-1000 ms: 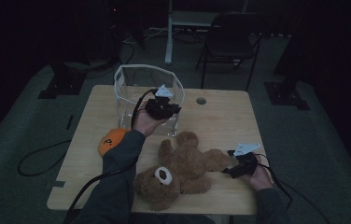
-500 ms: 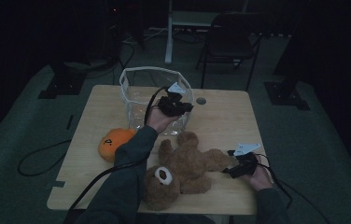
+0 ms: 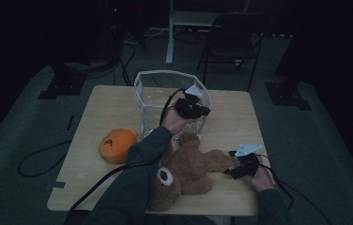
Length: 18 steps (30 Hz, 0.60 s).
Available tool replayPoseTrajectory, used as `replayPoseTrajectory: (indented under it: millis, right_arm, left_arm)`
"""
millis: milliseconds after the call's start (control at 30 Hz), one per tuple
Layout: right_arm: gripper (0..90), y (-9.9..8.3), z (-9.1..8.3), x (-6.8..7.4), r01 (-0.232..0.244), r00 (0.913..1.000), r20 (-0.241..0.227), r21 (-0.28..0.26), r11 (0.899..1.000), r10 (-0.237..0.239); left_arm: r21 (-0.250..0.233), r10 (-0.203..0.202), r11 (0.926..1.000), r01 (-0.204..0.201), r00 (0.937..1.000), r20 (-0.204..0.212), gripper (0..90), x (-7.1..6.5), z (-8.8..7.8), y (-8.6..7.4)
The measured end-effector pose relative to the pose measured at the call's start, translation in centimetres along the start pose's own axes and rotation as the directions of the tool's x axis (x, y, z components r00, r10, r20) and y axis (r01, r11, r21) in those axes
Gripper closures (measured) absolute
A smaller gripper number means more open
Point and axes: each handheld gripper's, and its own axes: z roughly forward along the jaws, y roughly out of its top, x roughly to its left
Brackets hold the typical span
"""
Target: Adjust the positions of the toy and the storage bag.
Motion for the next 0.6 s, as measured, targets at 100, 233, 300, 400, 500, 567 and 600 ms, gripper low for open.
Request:
replayPoseTrajectory:
  millis: [100, 233, 300, 400, 500, 567, 600]
  right_arm:
    - [12.6, 0.0, 0.0, 0.0, 0.0, 1.0, 0.0, 0.0, 1.0, 0.0]
    - [12.6, 0.0, 0.0, 0.0, -0.001, 1.0, 0.0, 0.0, 1.0, 0.001]
    - [12.6, 0.0, 0.0, 0.0, 0.0, 1.0, 0.001, 0.0, 1.0, 0.0]
    - [12.6, 0.0, 0.0, 0.0, -0.001, 1.0, 0.0, 0.0, 1.0, 0.001]
    - [12.6, 0.0, 0.0, 0.0, 0.0, 1.0, 0.0, 0.0, 1.0, 0.0]
    - [12.6, 0.0, 0.0, 0.0, 0.0, 1.0, 0.0, 0.0, 1.0, 0.0]
    - [12.6, 0.0, 0.0, 0.0, 0.0, 1.0, 0.0, 0.0, 1.0, 0.0]
  left_arm:
    - [-0.005, 0.003, 1.0, -0.003, 0.9998, 0.021, 83.5, -0.5, 0.4, 0.2]
    - [-0.001, 0.017, 0.9999, -0.017, 0.9989, 0.044, 83.6, -1.2, 0.8, 0.4]
    - [-0.001, 0.023, 0.9997, -0.023, 0.9982, 0.056, 83.6, -1.6, 1.1, 0.5]
    - [-0.002, 0.029, 0.9996, -0.029, 0.9971, 0.071, 83.6, -2.1, 1.4, 0.7]
    - [-0.001, 0.044, 0.999, -0.044, 0.9944, 0.096, 83.6, -2.8, 1.9, 1.0]
    - [-0.002, 0.044, 0.999, -0.045, 0.9937, 0.103, 83.6, -3.0, 2.0, 1.0]
    - [0.001, 0.048, 0.9988, -0.049, 0.9932, 0.106, 83.6, -3.1, 2.1, 1.0]
